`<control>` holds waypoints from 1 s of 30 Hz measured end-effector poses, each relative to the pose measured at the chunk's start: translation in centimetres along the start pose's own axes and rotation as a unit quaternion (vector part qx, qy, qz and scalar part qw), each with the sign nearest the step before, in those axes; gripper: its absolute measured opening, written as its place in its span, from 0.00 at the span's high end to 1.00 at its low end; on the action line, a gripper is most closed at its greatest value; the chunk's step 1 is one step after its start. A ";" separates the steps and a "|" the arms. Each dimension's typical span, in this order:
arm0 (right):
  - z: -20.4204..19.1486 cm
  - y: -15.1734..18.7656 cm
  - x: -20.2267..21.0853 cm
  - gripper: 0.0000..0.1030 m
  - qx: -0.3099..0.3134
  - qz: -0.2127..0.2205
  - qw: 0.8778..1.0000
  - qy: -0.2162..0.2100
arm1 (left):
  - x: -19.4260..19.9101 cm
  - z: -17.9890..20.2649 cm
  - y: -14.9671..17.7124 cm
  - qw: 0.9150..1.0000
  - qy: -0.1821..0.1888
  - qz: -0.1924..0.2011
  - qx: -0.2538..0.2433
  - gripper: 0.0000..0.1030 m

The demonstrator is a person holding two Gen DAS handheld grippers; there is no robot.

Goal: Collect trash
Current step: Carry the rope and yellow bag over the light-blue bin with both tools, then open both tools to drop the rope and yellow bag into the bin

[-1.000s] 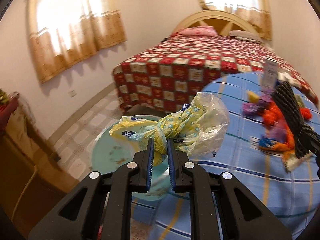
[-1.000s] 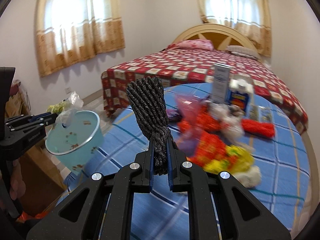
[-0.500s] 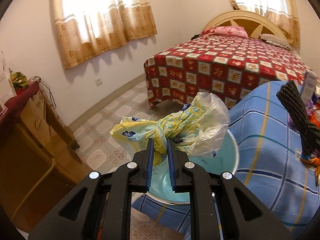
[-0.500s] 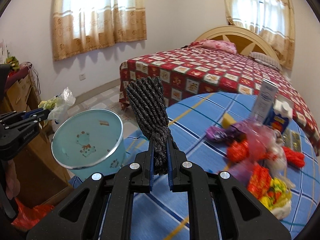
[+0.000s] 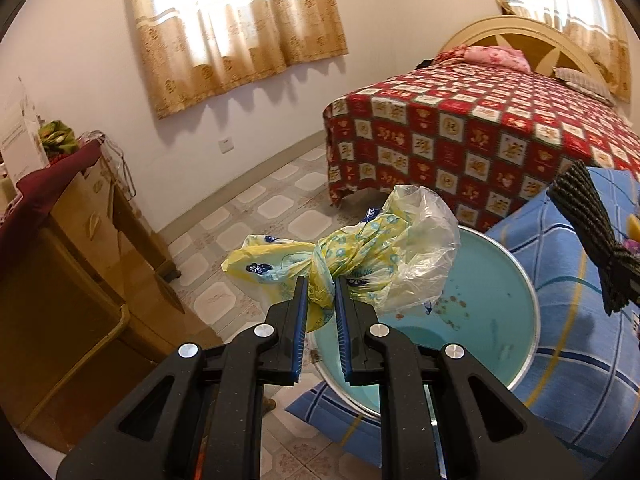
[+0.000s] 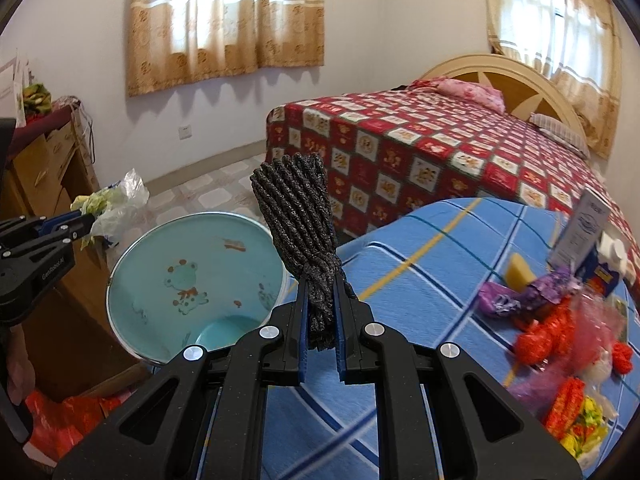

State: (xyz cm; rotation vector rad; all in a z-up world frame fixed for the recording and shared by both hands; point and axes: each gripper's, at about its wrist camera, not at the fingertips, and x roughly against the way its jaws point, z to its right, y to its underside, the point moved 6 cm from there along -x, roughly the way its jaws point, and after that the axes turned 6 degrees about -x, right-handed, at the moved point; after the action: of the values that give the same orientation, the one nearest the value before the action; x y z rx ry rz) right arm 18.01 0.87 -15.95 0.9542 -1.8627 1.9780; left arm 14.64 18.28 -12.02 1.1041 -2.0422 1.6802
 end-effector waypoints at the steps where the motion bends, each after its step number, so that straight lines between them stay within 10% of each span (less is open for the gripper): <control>1: -0.3 0.0 -0.3 0.89 0.002 -0.002 1.000 -0.001 | -0.2 -0.2 0.0 1.000 -0.001 -0.002 0.002 0.87; 30: -4.1 0.5 -4.2 0.89 0.047 -0.038 0.998 -0.017 | -2.7 0.3 0.3 1.000 0.001 -0.018 -0.001 0.86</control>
State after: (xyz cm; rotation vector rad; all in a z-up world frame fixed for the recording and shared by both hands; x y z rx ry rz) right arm 19.67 5.71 -18.78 1.0744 -1.7387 2.0313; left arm 16.31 19.05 -14.05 1.1311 -2.0115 1.6607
